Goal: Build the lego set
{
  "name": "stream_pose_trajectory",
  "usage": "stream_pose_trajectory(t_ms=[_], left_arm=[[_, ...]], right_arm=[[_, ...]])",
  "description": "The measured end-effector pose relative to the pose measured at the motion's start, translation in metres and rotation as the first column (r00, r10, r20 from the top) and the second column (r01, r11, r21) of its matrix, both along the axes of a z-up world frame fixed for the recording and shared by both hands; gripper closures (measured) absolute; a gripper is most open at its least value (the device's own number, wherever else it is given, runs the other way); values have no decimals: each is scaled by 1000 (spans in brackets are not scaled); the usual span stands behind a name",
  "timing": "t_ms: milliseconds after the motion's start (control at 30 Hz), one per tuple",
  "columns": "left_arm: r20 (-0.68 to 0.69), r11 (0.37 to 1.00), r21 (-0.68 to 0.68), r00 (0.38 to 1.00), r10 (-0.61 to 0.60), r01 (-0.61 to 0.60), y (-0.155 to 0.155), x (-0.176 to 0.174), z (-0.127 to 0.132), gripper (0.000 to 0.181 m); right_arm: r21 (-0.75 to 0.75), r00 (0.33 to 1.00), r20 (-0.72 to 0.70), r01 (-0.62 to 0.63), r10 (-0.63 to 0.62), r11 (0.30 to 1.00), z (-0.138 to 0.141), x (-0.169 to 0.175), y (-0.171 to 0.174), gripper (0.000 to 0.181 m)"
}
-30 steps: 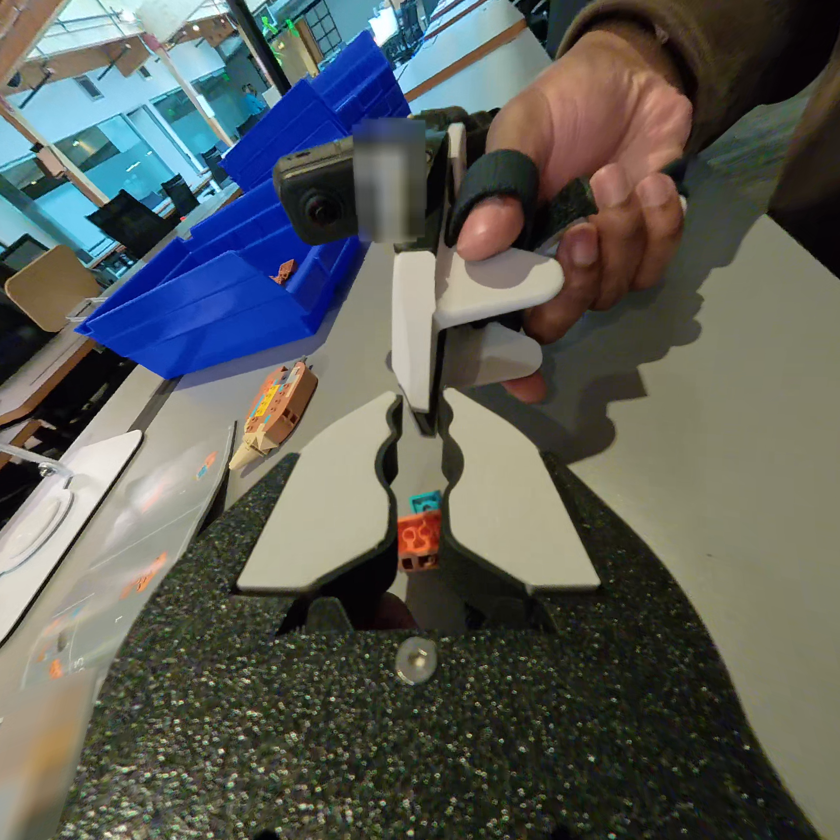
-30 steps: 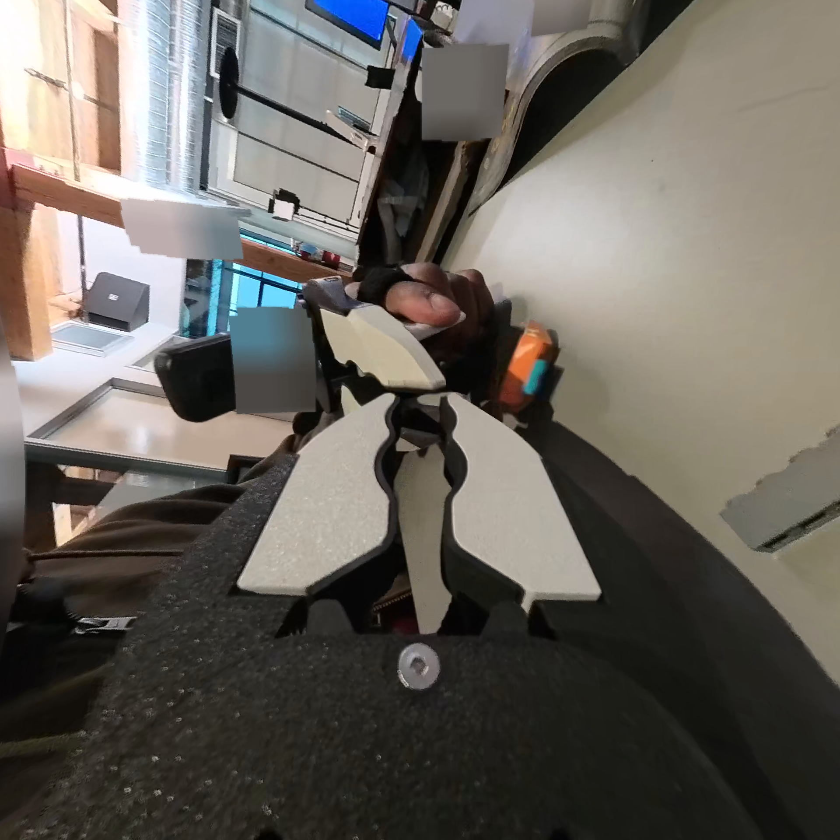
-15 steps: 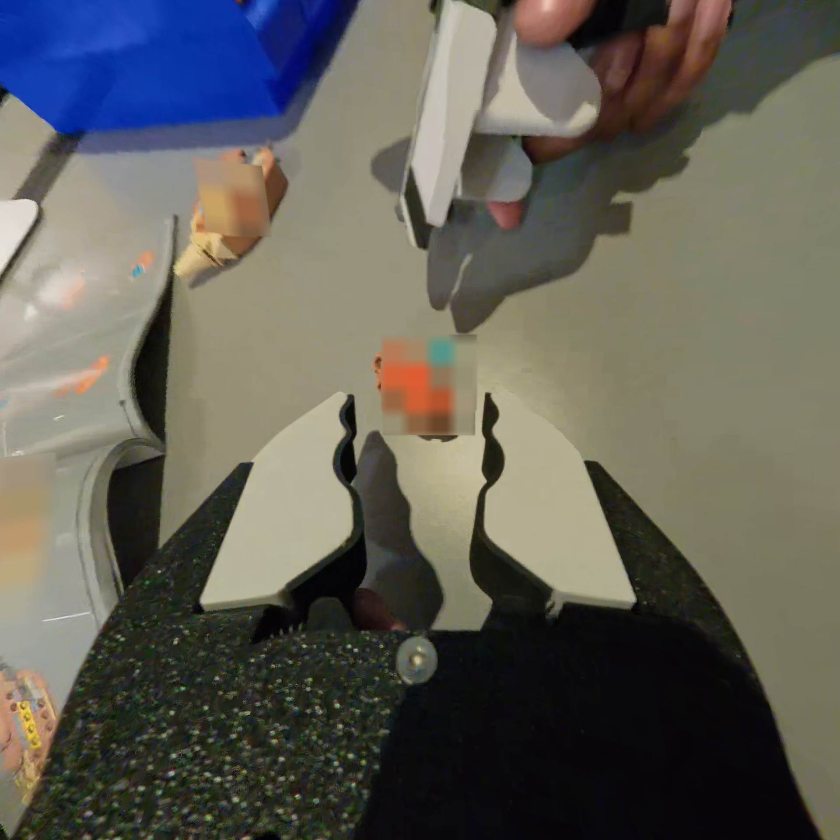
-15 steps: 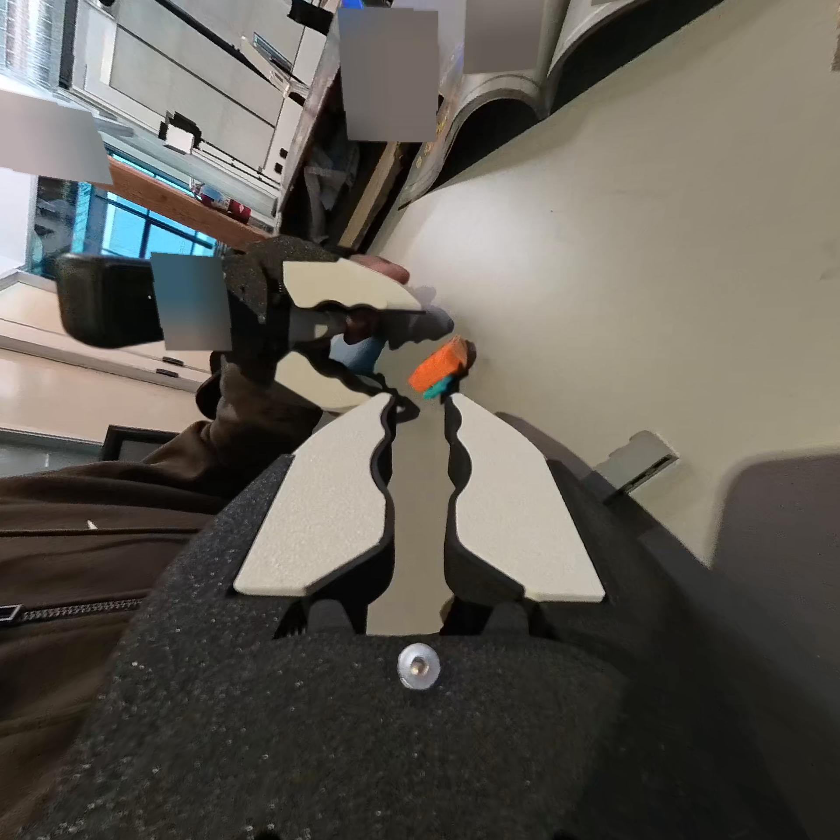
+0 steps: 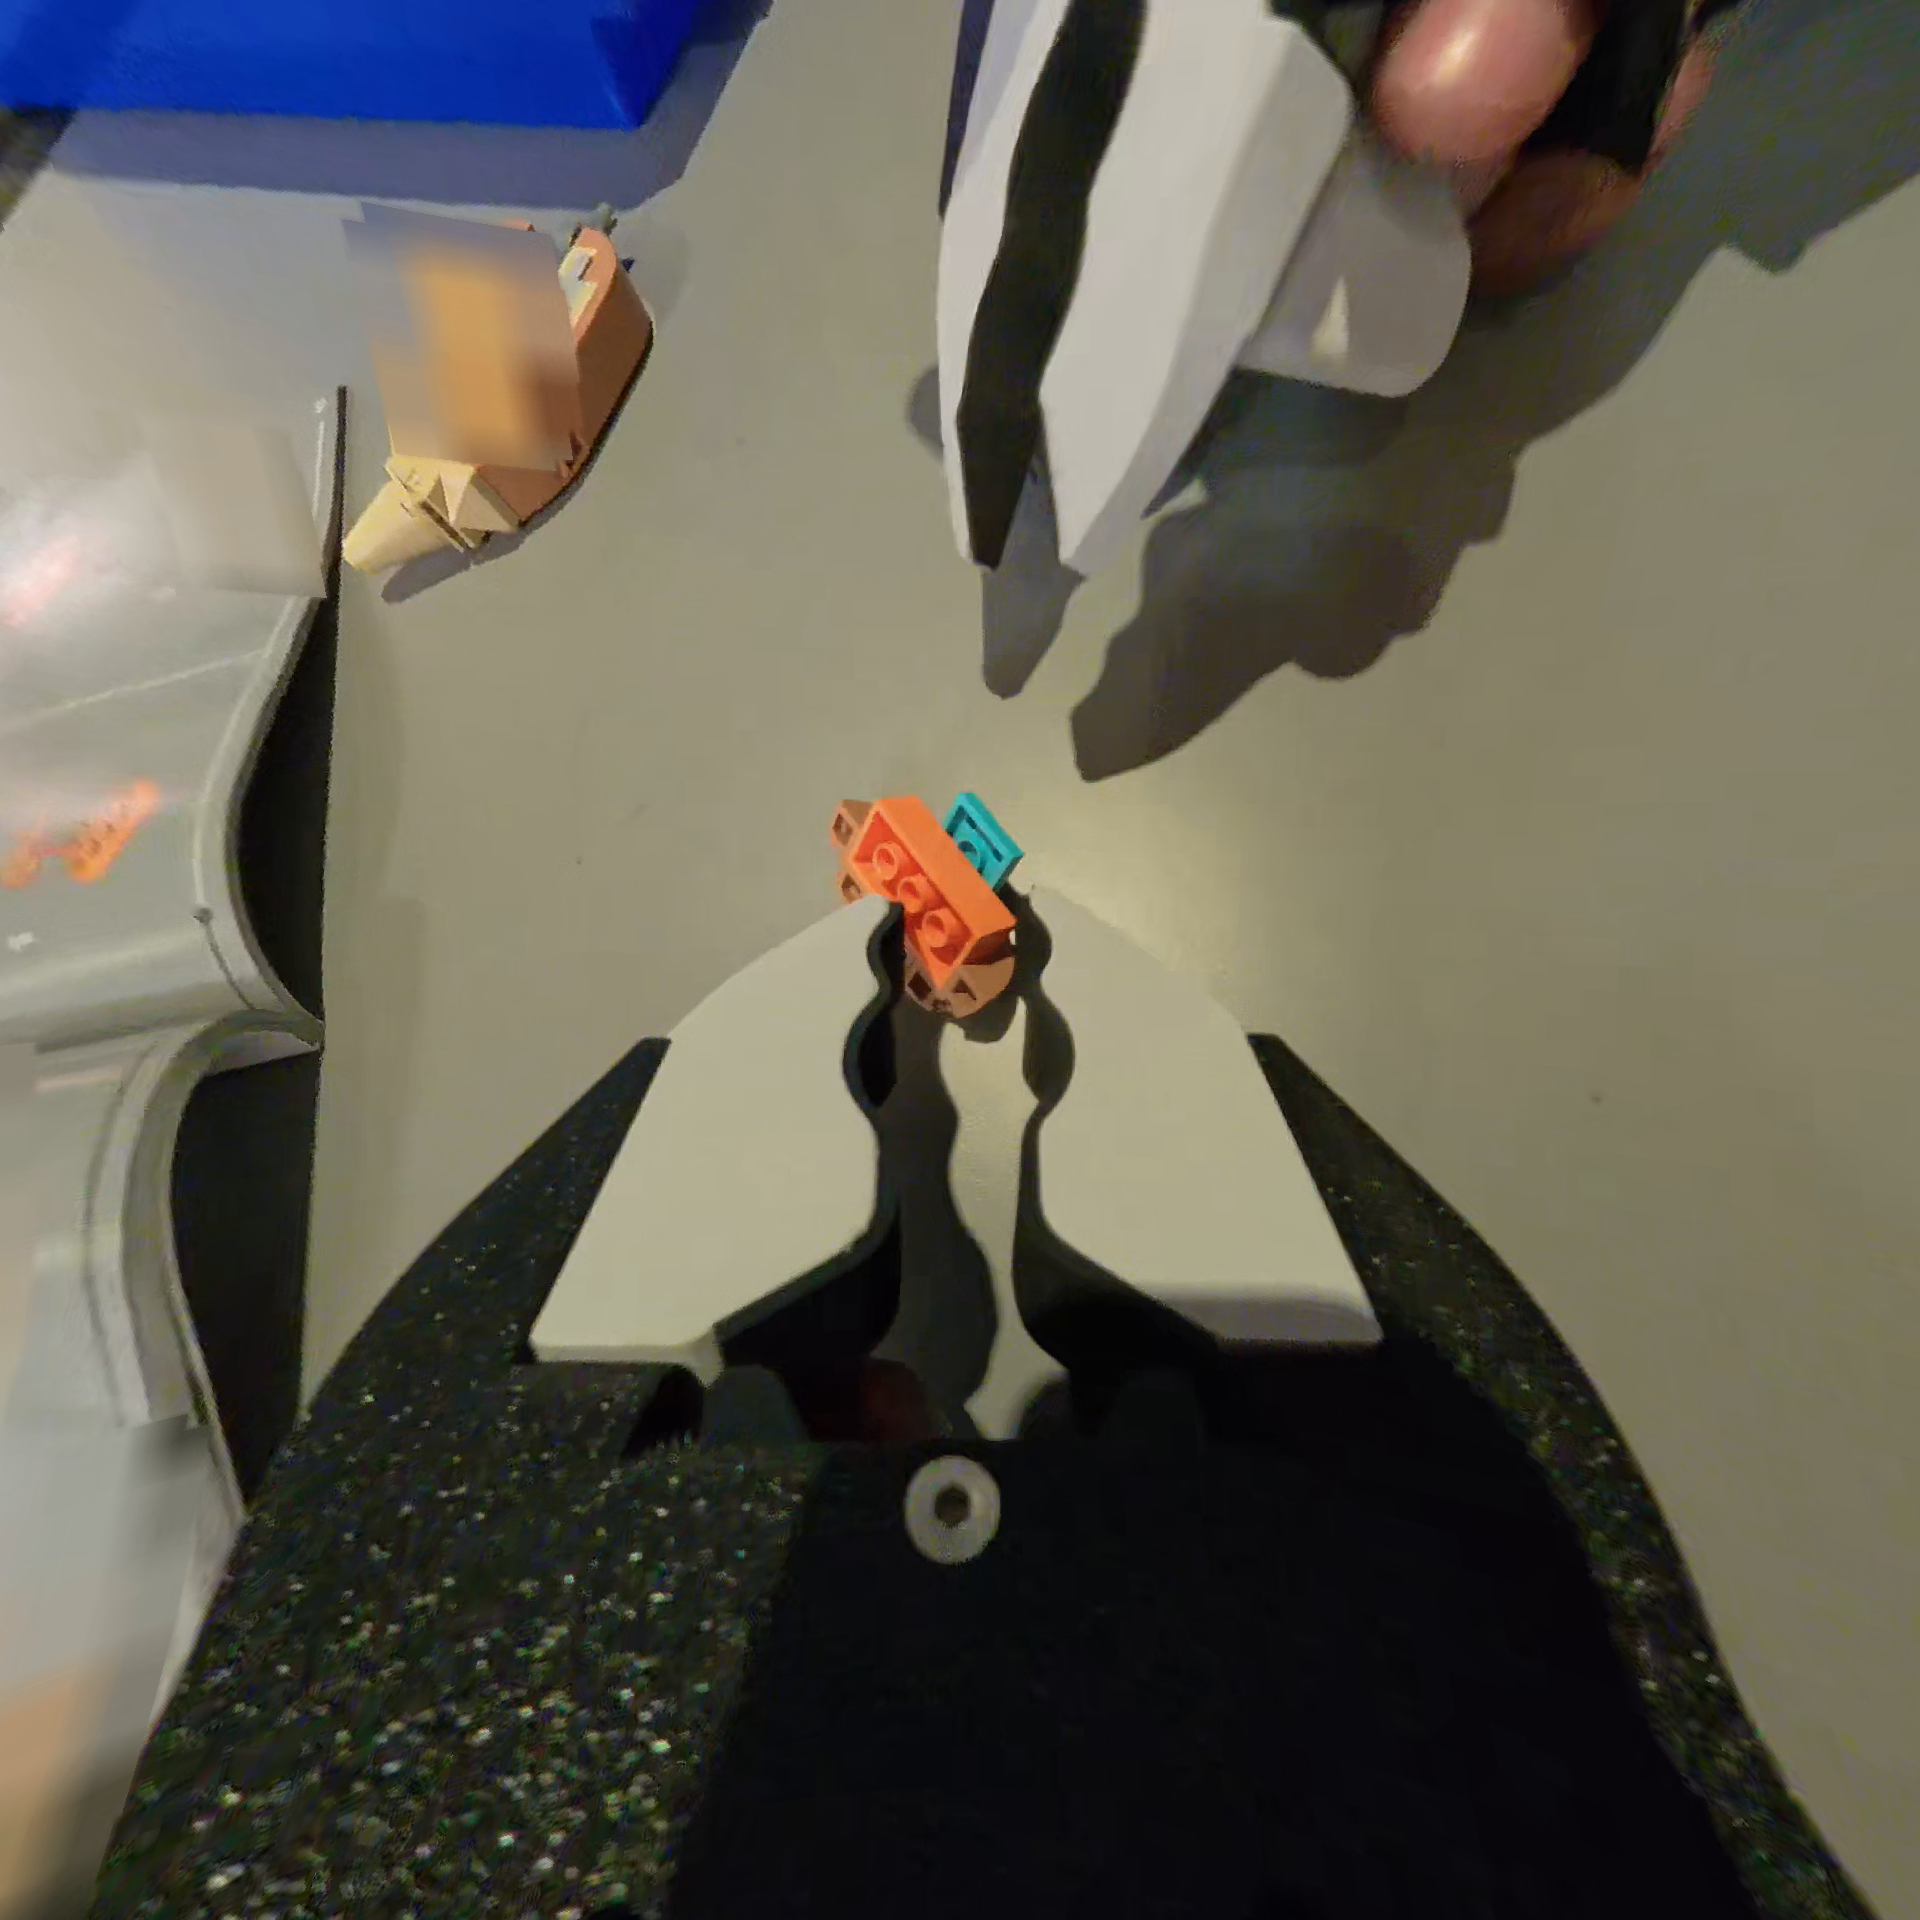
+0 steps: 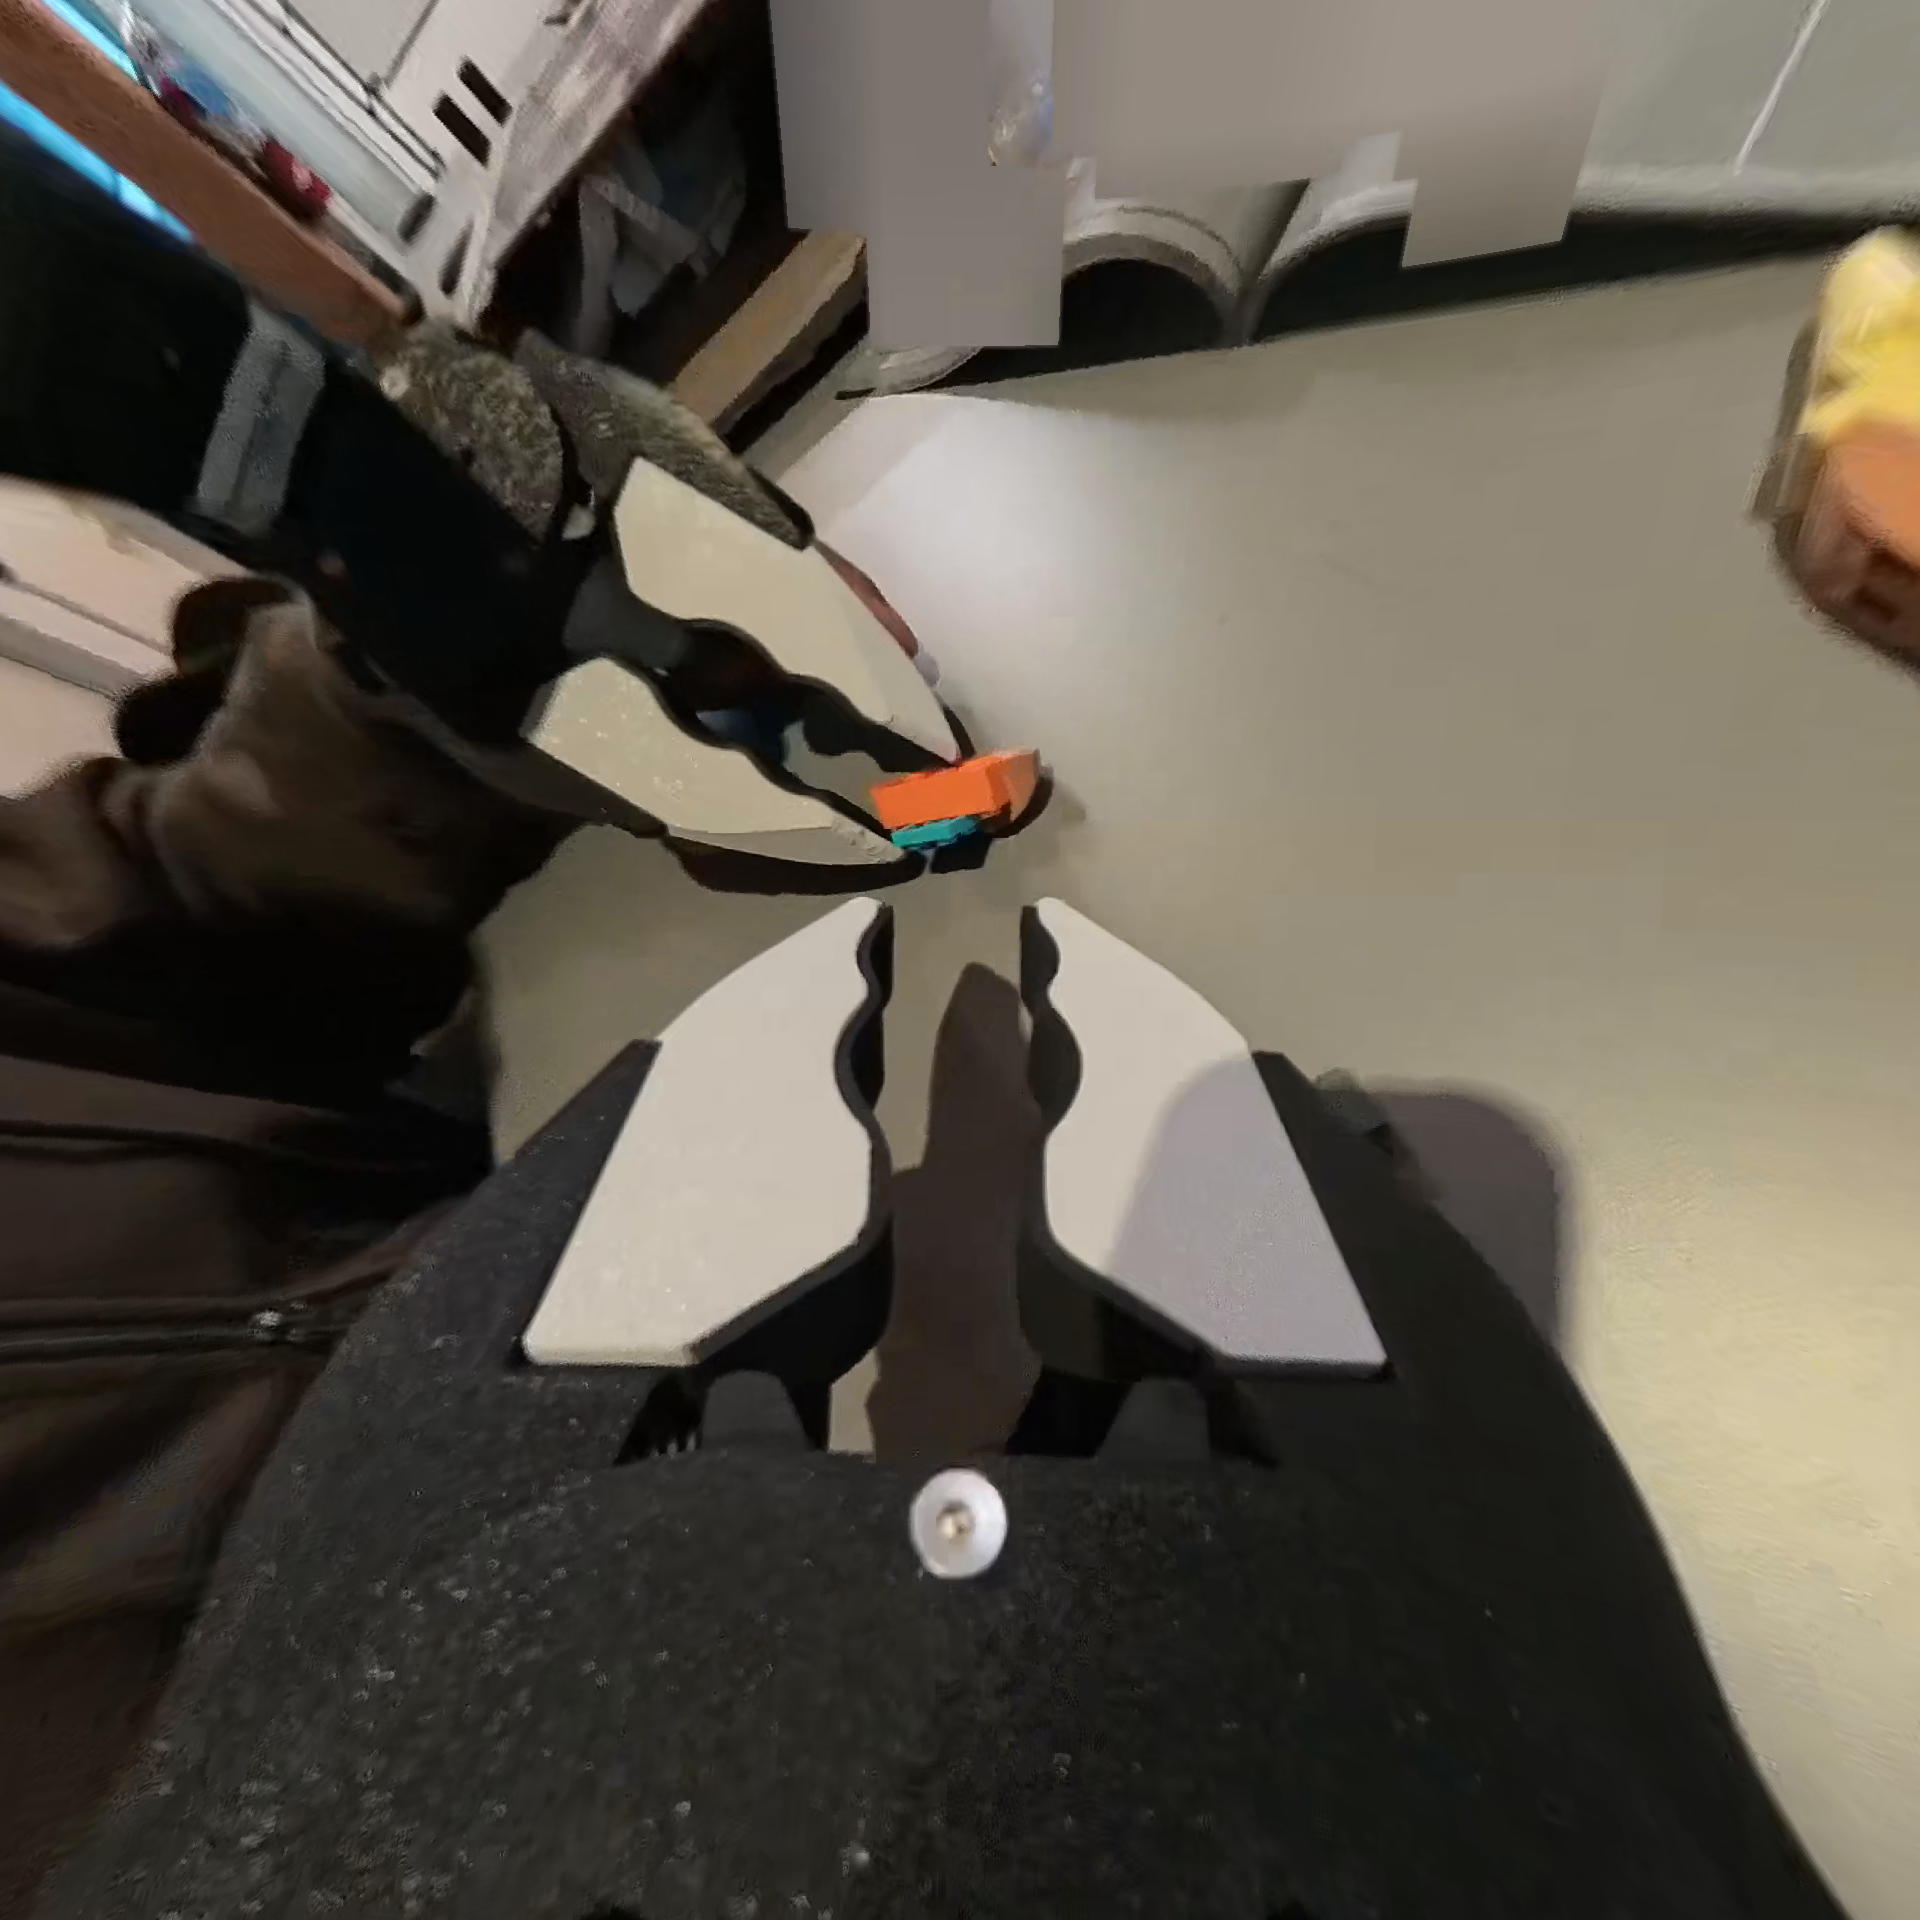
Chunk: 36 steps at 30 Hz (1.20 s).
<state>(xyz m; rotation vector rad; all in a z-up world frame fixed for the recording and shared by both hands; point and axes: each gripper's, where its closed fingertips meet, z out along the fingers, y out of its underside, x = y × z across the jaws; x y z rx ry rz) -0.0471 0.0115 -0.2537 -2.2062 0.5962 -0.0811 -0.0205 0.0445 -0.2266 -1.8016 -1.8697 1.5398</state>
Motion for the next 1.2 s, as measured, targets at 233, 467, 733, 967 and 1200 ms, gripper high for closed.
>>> stream_pose_trajectory(t_ms=[233,467,733,967,1200], left_arm=[[569,977,-133,794,213,-166,15,9,25,166],[876,971,-220,418,239,-95,17,30,44,166],[921,968,-250,304,245,-23,16,40,47,165],[927,966,-259,273,256,-24,17,39,47,164],[836,968,-227,487,252,-111,14,21,37,135]], right_arm=[[327,975,-165,-87,147,941,2,-7,-1,152],[547,935,-267,-52,233,836,6,-11,2,126],[741,796,-266,-192,543,644,5,-2,-10,124],[753,768,-252,-226,589,617,2,-2,-15,148],[576,847,-23,-423,532,699,-16,10,-7,149]])
